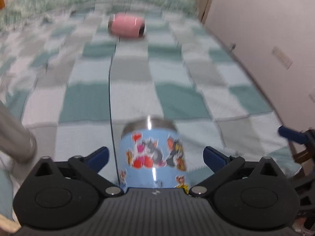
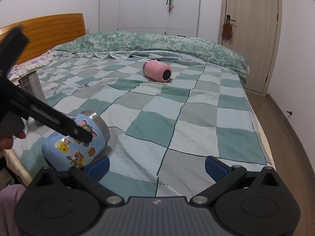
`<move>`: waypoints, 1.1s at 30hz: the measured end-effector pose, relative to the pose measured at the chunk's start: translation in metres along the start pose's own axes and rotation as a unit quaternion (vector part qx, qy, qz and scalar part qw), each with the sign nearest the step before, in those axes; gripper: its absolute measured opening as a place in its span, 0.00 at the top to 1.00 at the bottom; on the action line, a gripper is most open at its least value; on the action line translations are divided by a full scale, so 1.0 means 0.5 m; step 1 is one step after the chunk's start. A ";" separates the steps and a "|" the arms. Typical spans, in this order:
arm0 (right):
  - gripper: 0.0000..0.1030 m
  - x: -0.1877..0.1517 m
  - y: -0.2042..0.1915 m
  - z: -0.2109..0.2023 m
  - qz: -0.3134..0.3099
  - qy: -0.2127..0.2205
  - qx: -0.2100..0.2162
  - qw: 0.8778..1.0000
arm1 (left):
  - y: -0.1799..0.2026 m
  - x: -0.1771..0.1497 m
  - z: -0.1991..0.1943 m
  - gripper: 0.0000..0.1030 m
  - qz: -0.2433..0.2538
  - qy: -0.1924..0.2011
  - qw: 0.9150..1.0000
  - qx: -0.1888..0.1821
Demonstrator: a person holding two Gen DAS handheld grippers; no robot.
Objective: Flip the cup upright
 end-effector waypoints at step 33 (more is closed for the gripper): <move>0.00 0.107 -0.275 0.169 0.090 -0.138 -0.016 0.986 | -0.332 -0.147 -0.142 0.00 0.012 0.136 0.990 0.044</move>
Point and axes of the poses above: each gripper's, at about its wrist camera, not at the fingertips, and z roughly the way its jaws point, y to its right, x to its top, the point moved 6 cm from there along z, roughly the way its jaws point, and after that the axes turned 6 degrees about -x, right-handed, at the moved point
